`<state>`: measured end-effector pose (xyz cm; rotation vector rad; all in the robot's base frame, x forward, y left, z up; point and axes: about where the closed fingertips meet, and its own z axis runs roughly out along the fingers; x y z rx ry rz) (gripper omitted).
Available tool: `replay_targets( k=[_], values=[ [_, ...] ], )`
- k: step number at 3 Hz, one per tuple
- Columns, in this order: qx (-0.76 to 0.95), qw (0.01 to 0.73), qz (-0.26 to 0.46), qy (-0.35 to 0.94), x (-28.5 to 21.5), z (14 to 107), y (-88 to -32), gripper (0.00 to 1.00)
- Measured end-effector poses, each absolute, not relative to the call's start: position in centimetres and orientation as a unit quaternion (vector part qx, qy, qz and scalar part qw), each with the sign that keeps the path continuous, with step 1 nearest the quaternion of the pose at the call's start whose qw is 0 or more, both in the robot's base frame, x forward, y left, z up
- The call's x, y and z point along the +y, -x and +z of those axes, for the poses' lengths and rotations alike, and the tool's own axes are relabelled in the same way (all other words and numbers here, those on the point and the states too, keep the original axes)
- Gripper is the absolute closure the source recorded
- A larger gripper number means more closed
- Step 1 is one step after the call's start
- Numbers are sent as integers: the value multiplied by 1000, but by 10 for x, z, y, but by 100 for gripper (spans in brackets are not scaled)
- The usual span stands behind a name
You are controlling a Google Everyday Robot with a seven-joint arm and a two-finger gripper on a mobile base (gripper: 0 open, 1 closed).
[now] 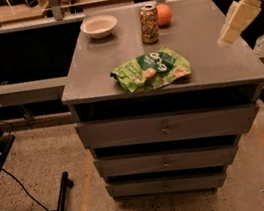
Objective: Move orange can near green rice chip bag
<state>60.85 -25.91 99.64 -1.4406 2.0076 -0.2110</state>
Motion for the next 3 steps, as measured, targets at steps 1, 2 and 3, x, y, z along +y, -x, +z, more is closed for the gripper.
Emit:
replay_targets(
  k=[1, 2, 3],
  values=[
    [743, 468, -40, 476, -250, 1007, -714, 0],
    [736, 547, 4, 400, -239, 1008, -773, 0],
    [738, 593, 45, 319, -226, 1002, -815, 0]
  ],
)
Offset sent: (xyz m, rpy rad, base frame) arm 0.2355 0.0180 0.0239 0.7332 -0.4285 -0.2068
